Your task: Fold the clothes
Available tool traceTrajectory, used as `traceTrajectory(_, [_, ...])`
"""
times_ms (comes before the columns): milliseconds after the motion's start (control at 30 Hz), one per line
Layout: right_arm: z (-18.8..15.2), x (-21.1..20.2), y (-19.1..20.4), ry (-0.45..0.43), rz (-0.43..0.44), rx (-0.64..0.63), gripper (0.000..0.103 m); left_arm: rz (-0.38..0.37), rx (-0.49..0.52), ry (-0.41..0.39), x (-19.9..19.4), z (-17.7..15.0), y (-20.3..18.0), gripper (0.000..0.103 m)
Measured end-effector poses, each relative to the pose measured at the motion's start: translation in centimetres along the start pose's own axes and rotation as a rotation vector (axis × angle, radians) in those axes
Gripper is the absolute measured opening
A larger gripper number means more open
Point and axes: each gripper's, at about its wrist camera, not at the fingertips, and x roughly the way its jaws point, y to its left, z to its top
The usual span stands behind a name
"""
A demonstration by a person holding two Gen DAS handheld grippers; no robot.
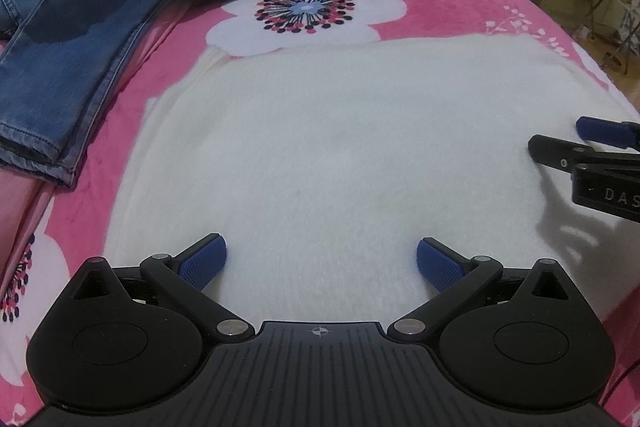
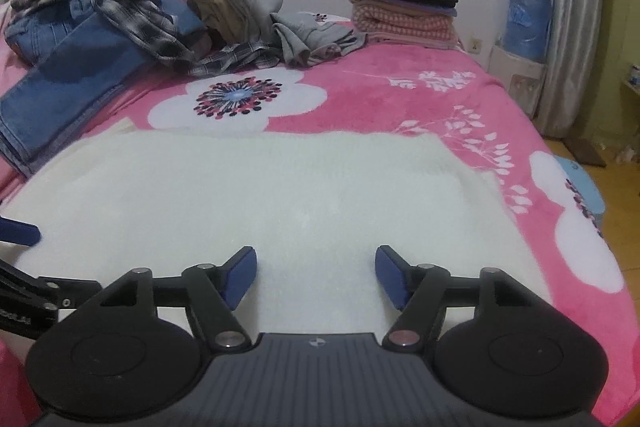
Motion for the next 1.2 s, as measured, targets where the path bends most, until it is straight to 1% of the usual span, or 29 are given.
traceTrajectory(200, [0.0, 0.2, 0.5, -0.002, -0.007, -0.012, 0.077, 0.003, -0.003, -0.002, 0.0, -0.1, 0.0, 0.103])
traceTrajectory(267, [-0.3, 0.4, 0.8, -0.001, -0.009, -0.035, 0.083, 0.004, -0.003, -0.001, 0.0, -0.1, 0.1, 0.103])
traceTrajectory(333, [-0.4, 0.5, 1.2, 0.0, -0.021, -0.067, 0.084, 0.005, -0.004, -0.001, 0.1, -0.1, 0.1, 0.103])
traceTrajectory(533, [-0.3, 0.0, 1.7, -0.021, -0.018, -0.07, 0.084, 0.002, -0.008, -0.007, 0.0, -0.1, 0.2, 0.103])
traceTrajectory(600, [-0.7, 0.6, 1.9, -0.001, -0.015, -0.086, 0.088, -0.003, -0.011, -0.014, 0.0, -0.2, 0.3, 0.103])
traceTrajectory(667, [-1.2, 1.0, 2.0, -0.01, -0.021, -0.11, 0.094, -0.01, -0.013, -0.025, -0.1, -0.3, 0.4, 0.103])
traceTrajectory(833, [-0.8, 0.7, 2.2, 0.002, -0.009, -0.084, 0.095, -0.03, -0.018, -0.052, -0.2, -0.7, 0.8, 0.103])
traceTrajectory(933, [-0.7, 0.5, 2.7, 0.002, 0.01, -0.089, 0.096, -0.065, -0.038, -0.092, -0.8, -1.1, 1.4, 0.103])
traceTrajectory(1000, [-1.0, 1.0, 3.0, 0.006, 0.005, -0.117, 0.098, -0.091, -0.053, -0.121, -1.3, -1.3, 1.8, 0.103])
traceTrajectory(1067, [-1.2, 1.3, 2.7, 0.004, 0.015, -0.115, 0.102, -0.113, -0.073, -0.178, -2.3, -1.5, 2.6, 0.103])
traceTrajectory(1133, [-1.1, 1.4, 2.3, 0.012, 0.03, -0.106, 0.102, -0.129, -0.101, -0.254, -3.6, -1.7, 4.0, 0.103])
traceTrajectory(1200, [-1.3, 1.3, 2.5, 0.012, 0.028, -0.118, 0.102, -0.134, -0.139, -0.316, -4.6, -1.7, 5.6, 0.103])
